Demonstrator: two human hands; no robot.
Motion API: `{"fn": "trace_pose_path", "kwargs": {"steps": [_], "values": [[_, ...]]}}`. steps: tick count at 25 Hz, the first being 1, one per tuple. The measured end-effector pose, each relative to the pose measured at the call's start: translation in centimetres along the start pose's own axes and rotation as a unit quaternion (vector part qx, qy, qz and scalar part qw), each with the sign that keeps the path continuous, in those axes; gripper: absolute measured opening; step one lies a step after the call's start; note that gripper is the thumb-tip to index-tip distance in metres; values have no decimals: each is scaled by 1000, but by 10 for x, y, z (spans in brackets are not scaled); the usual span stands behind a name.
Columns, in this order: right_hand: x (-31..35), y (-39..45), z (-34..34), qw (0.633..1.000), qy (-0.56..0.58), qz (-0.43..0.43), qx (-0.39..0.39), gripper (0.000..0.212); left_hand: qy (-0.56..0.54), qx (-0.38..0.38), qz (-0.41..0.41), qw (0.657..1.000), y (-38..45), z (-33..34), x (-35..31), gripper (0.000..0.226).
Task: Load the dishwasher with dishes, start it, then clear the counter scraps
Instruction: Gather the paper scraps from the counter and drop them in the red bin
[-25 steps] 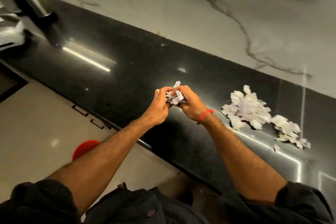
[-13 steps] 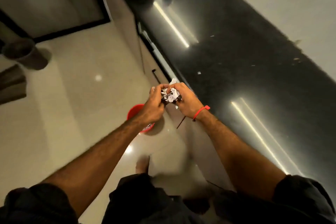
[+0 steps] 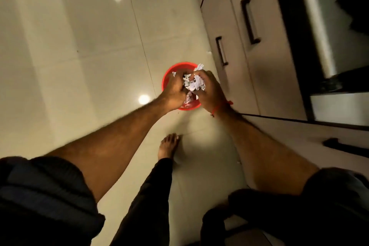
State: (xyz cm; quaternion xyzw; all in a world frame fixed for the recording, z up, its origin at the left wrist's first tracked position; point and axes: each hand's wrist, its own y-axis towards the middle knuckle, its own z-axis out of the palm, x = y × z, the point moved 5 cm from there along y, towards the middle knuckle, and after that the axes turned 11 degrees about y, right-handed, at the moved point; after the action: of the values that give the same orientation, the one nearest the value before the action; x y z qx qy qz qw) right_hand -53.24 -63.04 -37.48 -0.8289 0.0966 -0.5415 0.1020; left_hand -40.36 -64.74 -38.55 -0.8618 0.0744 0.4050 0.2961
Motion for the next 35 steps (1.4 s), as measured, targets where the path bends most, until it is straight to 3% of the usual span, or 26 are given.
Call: {"fn": "trace_pose_path", "kwargs": {"steps": [4, 6, 8, 10, 13, 15, 16, 18, 22, 26, 27, 29, 31, 35], "values": [[-98, 25, 41, 999, -6, 36, -20, 41, -53, 29, 9, 998, 67, 50, 75, 65], [-136, 39, 58, 998, -5, 67, -17, 42, -27, 42, -24, 998, 85, 92, 132, 72], [-156, 50, 71, 997, 13, 75, -3, 46, 127, 103, -91, 982, 51, 178, 228, 82], [-168, 62, 80, 995, 37, 90, 6, 51, 304, 226, -177, 908, -21, 267, 328, 92], [-174, 69, 78, 992, 53, 118, -7, 51, 280, 192, -156, 928, -41, 318, 388, 93], [-177, 70, 75, 990, 48, 130, -2, 52, 326, 197, -121, 917, -27, 302, 395, 91], [-179, 70, 74, 990, 42, 133, 9, 53, 330, 182, -107, 920, -18, 297, 394, 88], [-175, 66, 67, 989, 30, 143, 18, 55, 417, 133, -81, 895, -11, 288, 395, 81], [-151, 52, 47, 983, 60, 174, -21, 50, 311, 37, -117, 943, -3, 260, 401, 79], [-98, 19, 33, 979, 99, 172, -49, 37, 250, 60, -85, 963, 4, 228, 352, 85], [-79, 8, 28, 979, 103, 166, -60, 33, 220, 17, -58, 974, 15, 182, 309, 90], [-42, -19, 16, 977, 125, 157, -78, 29, 123, -63, -38, 990, 29, 52, 142, 85], [-3, -49, 0, 973, 152, 147, -94, 29, 104, -77, 46, 991, 0, 1, 10, 69], [84, -110, -58, 970, 179, 83, -144, 26, 54, -68, 106, 991, -77, -30, -92, 56]]}}
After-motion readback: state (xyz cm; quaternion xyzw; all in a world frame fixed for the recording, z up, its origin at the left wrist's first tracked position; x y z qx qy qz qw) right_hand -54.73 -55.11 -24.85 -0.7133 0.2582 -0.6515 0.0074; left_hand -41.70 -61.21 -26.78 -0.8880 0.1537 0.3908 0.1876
